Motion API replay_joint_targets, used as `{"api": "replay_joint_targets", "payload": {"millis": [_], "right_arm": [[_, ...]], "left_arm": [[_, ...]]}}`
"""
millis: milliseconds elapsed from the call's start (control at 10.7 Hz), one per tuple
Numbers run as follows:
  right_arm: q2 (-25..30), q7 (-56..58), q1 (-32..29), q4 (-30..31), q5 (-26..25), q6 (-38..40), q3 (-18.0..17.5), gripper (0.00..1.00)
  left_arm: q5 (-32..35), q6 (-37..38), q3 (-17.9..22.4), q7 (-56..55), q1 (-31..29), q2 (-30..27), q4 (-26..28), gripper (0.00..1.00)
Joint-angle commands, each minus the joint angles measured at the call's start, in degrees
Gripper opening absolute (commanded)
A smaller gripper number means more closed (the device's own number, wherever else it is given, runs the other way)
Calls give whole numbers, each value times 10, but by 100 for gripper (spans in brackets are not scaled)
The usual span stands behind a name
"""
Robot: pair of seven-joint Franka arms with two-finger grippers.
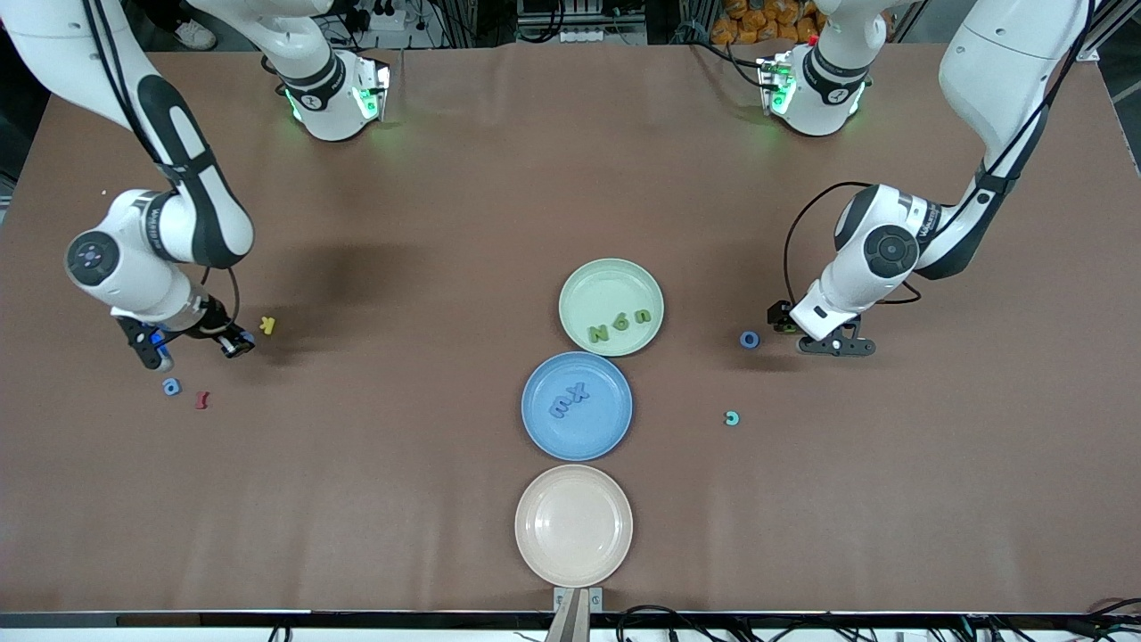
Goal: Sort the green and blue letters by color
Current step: 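Grasp the blue c with the right gripper while the left gripper grasps the B, then drop the c on the blue plate while the left gripper drops the B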
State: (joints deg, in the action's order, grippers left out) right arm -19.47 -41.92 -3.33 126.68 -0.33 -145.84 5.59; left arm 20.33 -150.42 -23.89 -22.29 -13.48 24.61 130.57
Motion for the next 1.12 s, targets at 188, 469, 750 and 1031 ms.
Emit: {"api": "replay_joint_targets", "payload": {"millis": [188,469,750,1031], "right_arm": [[3,9,71,-96,5,97,-6,9],[-33,1,134,-153,12,94,-23,9],[-100,-1,210,-235,29,92,-26,9],[-175,2,279,-341,30,93,-33,9]], "left_arm": [[20,1,-3,-16,5,6,-6,30],[20,1,-3,-16,5,6,-6,0],[20,1,-3,-16,5,6,-7,0],[14,2,-9,-21,4,-6,-20,0]]}}
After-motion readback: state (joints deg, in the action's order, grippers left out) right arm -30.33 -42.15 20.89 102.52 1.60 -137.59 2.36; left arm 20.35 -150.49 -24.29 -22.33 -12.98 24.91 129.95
